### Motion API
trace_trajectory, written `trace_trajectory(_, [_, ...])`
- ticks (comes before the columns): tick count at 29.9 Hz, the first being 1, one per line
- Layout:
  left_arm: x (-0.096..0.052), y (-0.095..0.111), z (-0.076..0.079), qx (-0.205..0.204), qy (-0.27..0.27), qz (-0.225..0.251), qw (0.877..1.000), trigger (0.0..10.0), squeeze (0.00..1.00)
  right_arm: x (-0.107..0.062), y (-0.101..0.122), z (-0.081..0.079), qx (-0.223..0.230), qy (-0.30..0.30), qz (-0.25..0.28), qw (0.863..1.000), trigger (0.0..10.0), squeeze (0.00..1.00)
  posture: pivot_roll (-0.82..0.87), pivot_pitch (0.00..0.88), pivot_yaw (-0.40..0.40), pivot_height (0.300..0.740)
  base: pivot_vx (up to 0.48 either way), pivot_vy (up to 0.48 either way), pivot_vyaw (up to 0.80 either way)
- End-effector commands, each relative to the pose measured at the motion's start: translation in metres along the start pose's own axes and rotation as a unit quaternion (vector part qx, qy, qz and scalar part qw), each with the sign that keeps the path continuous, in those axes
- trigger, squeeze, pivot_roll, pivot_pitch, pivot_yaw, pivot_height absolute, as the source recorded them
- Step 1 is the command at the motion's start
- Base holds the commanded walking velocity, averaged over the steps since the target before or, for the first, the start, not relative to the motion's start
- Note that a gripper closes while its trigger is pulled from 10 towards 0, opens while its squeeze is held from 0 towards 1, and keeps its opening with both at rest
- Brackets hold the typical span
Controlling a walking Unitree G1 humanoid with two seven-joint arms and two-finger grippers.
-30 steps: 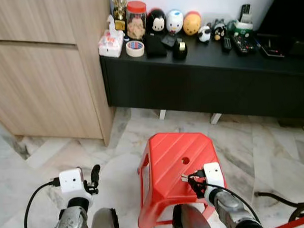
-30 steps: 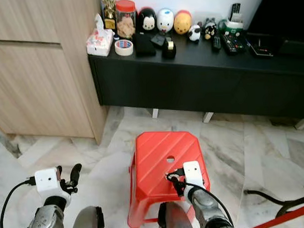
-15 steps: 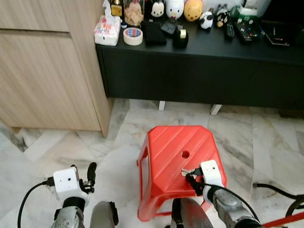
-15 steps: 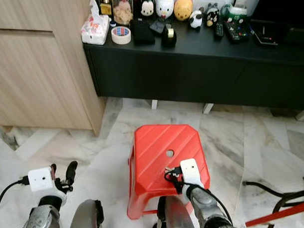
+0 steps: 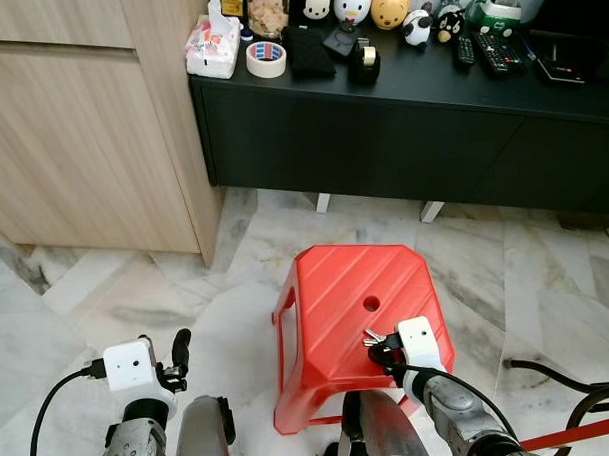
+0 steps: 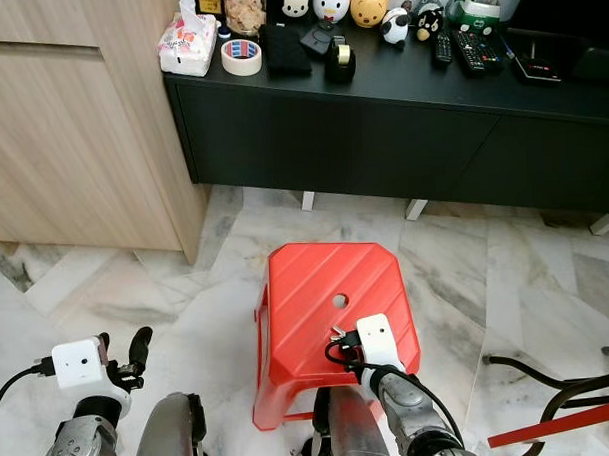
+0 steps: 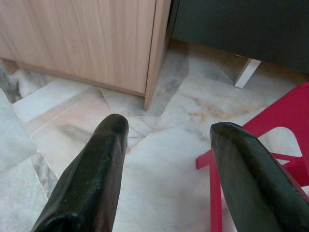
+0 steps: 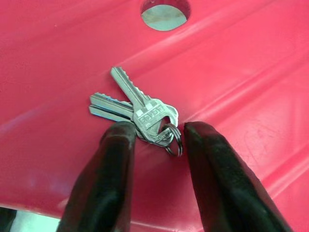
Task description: Hang keys on a hook
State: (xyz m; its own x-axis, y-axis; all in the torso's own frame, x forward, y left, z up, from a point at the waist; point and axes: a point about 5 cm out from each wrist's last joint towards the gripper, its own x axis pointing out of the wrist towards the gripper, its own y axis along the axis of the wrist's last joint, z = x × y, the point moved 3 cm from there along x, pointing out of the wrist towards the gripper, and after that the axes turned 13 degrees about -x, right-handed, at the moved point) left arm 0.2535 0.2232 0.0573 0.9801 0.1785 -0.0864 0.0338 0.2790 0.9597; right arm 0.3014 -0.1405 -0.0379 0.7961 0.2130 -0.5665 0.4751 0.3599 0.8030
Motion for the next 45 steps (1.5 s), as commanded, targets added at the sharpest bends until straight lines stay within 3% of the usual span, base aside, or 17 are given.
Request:
trace_trajectory(1, [0.000,-0.001,-0.002,-0.002,0.006,-0.007,1.000,10.0,0.00,-0.003,-0.011,0.005,0.008,-0.011,-0.021,1.000,0.0,0.00,0.10,0.249,-0.158,0.610,0.000,0.000,0.00])
trace_trajectory(19, [0.006,-0.010,-0.006,0.010,0.007,-0.024,1.000,10.0,0.00,-0.005,-0.012,0.012,0.013,-0.025,-0.019,0.999,0.0,0.00,0.10,0.194,-0.152,0.610,0.000,0.000,0.00])
trace_trajectory(34, [0.020,-0.010,-0.017,0.036,-0.003,-0.028,0.999,10.0,0.00,-0.001,0.020,0.027,0.017,-0.043,0.047,0.998,0.0,0.00,0.12,0.000,-0.143,0.610,0.000,0.000,0.00])
trace_trajectory(37, [0.025,-0.010,-0.020,0.038,-0.003,-0.027,0.999,10.0,0.00,-0.001,0.024,0.028,0.019,-0.043,0.057,0.997,0.0,0.00,0.12,0.000,-0.141,0.610,0.000,0.000,0.00])
trace_trajectory(38, [0.028,-0.008,-0.021,0.038,-0.002,-0.022,0.999,10.0,0.00,-0.002,0.026,0.029,0.015,-0.042,0.066,0.997,7.5,0.00,0.12,0.000,-0.140,0.610,0.000,0.000,0.00])
trace_trajectory(39, [0.030,-0.004,-0.021,0.042,-0.004,-0.017,0.999,10.0,0.00,-0.003,0.028,0.033,0.009,-0.042,0.072,0.996,10.0,0.00,0.12,0.000,-0.137,0.610,0.000,0.000,0.00])
trace_trajectory(42, [0.034,-0.003,-0.020,0.045,-0.009,-0.015,0.999,10.0,0.00,-0.004,0.029,0.036,0.003,-0.042,0.074,0.996,10.0,0.00,0.12,0.000,-0.135,0.610,0.000,0.000,0.00])
trace_trajectory(45, [0.040,0.011,-0.008,0.080,-0.048,0.003,0.996,10.0,0.00,-0.008,0.041,0.046,-0.041,-0.020,0.096,0.994,10.0,0.00,0.11,0.000,-0.126,0.610,0.000,0.000,0.00])
